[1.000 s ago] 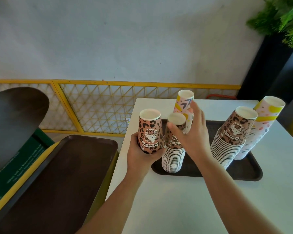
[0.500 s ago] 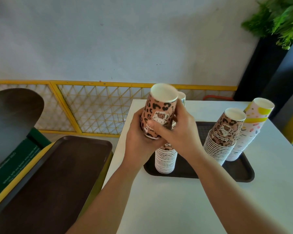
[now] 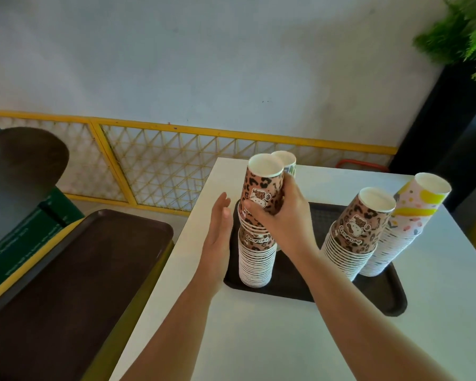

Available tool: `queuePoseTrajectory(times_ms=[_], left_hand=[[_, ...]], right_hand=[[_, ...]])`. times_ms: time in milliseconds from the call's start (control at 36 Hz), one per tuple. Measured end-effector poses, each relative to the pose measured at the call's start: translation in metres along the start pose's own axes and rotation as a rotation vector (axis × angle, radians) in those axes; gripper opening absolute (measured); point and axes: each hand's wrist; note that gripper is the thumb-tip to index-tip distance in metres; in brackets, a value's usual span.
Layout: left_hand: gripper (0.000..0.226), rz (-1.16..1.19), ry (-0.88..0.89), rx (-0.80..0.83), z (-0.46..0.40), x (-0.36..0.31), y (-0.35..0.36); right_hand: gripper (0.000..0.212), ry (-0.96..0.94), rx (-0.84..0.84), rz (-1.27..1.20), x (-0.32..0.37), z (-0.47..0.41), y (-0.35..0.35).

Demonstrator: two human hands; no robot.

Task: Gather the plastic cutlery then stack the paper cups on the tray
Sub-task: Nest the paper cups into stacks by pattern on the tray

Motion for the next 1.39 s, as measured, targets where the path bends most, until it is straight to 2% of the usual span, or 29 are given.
queuePoseTrajectory(times_ms=[139, 278, 361, 444, 528, 611, 694, 750, 833, 917, 1000, 1111, 1250, 1389], left_hand=[[0.068, -0.023, -0.019, 0.071, 0.005, 0.006, -0.001], [0.107, -0.019, -0.031, 0.146, 0.002, 0.014, -0.008], [0.092, -0.071, -0.040, 0.208, -0.002, 0.021, -0.012], [0.102, -0.151, -0.031, 0.245, -0.007, 0.032, -0.015], [0.112, -0.173, -0.045, 0.243, -0.012, 0.040, -0.014], [0.110, -0.198, -0.042, 0.240, -0.016, 0.045, -0.009], [0.098, -0.214, -0.007, 0.260, -0.020, 0.055, -0.005], [0.098, -0.203, 0.011, 0.239, -0.022, 0.062, -0.003], [0.098, -0.160, 0.025, 0.193, -0.022, 0.069, 0.001], [0.093, -0.145, 0.036, 0.159, -0.023, 0.076, 0.006], [0.087, -0.144, 0.045, 0.142, -0.022, 0.080, 0.013], [0.089, -0.164, 0.054, 0.112, -0.022, 0.085, 0.018], [0.082, -0.214, 0.078, 0.076, -0.023, 0.087, 0.021], [0.086, -0.244, 0.099, 0.039, -0.028, 0.090, 0.024]], right_hand=[[0.074, 0.019, 0.087, 0.026, -0.014, 0.010, 0.007], [0.076, 0.060, 0.120, 0.053, -0.028, 0.017, 0.017], [0.076, 0.085, 0.093, 0.046, -0.033, 0.023, 0.019], [0.078, 0.095, 0.091, 0.042, -0.033, 0.025, 0.018], [0.087, 0.025, 0.062, 0.075, -0.029, 0.029, 0.010], [0.077, -0.146, -0.132, 0.137, -0.023, 0.036, -0.010], [0.062, -0.344, -0.480, 0.241, -0.028, 0.044, -0.032], [0.055, -0.373, -0.668, 0.266, -0.039, 0.048, -0.042], [0.061, -0.242, -0.796, 0.270, -0.059, 0.053, -0.051], [0.079, -0.086, -0.814, 0.307, -0.083, 0.059, -0.055], [0.096, 0.094, -0.736, 0.332, -0.105, 0.064, -0.054], [0.107, 0.352, -0.585, 0.191, -0.119, 0.066, -0.048], [0.104, 0.421, -0.554, 0.163, -0.128, 0.062, -0.044], [0.103, 0.425, -0.490, 0.195, -0.128, 0.056, -0.035]])
Point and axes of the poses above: each hand's wrist, its own z-axis away from the middle knuckle, its own y-axis out of the palm, x = y × z, and after that the axes turned 10 degrees about -x, right-handed
